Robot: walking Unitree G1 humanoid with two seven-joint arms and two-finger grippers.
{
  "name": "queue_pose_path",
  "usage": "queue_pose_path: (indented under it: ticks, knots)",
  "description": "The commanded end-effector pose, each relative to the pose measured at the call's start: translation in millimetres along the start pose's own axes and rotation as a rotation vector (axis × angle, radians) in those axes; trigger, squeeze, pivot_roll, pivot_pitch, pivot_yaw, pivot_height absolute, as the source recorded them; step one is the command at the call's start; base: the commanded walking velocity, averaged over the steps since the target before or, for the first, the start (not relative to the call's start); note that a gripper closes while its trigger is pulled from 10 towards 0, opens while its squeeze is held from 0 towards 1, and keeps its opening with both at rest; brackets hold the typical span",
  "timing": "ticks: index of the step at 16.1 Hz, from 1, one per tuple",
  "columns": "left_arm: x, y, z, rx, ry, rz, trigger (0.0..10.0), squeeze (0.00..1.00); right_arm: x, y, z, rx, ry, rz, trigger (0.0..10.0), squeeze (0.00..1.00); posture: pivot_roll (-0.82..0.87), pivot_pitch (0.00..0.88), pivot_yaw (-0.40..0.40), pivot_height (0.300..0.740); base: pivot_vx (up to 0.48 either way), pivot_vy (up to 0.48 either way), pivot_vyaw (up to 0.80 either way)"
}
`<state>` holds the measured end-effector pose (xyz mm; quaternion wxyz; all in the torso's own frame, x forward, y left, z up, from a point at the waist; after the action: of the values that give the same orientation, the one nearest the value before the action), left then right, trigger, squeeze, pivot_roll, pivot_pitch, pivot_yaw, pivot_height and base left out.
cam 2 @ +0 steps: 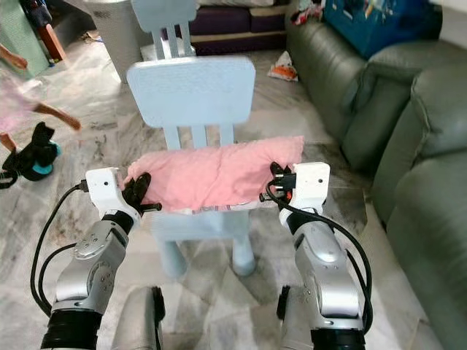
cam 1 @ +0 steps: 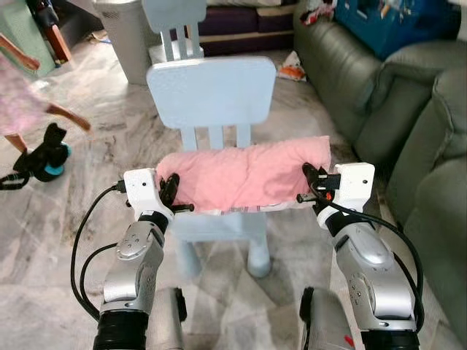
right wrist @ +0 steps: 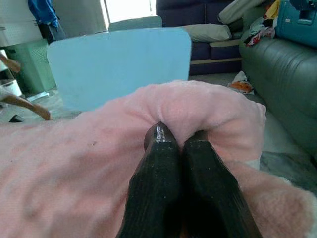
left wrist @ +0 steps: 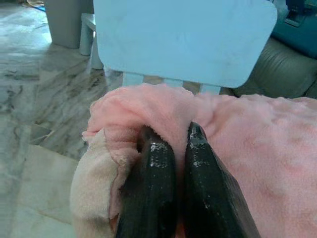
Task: Move the pillow to the sofa
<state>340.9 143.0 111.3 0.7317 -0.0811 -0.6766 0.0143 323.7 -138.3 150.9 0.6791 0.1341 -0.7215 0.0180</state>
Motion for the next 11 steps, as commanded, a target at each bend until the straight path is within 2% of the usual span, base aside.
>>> queue_pose_path:
  ticks: [1,6,8,11]
  knots:
    - [3.0,1.0,-2.3,0.000,-0.002,-0.024,10.0,0.00,11.8,5.9,-1.0,0.016,-0.042,-0.003,10.0,0.00,-0.20,0.000,0.061,0.612,0.000,0.000,0.00]
    - [2.4,1.0,-3.3,0.008,0.002,-0.019,10.0,0.00,13.4,5.2,-0.2,0.012,-0.046,-0.003,10.0,0.00,-0.21,0.000,0.062,0.687,0.000,0.000,0.00]
    - [2.2,3.9,-4.7,0.023,0.003,-0.109,10.0,0.00,14.9,4.9,-0.7,0.011,-0.049,0.000,10.0,0.00,-0.21,0.000,0.064,0.712,0.000,0.000,0.00]
    - [2.6,-3.5,-8.4,0.003,-0.004,-0.100,10.0,0.00,17.1,4.4,-1.9,0.007,-0.056,0.003,10.0,0.00,-0.22,0.000,0.067,0.740,0.000,0.000,0.00]
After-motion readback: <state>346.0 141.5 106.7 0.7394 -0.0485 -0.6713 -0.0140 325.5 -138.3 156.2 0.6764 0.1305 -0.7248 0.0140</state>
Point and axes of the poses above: a point about 5 cm out from each wrist's last joint towards the gripper, its own z axis pointing back from the gripper into the wrist, its own x axis along the axis of the wrist's last joint, y = z × x, the point moved 3 cm from there along -z, pointing out of the wrist towards the gripper, and after that the axes turned 6 degrees about -z, right-handed, at the moved point
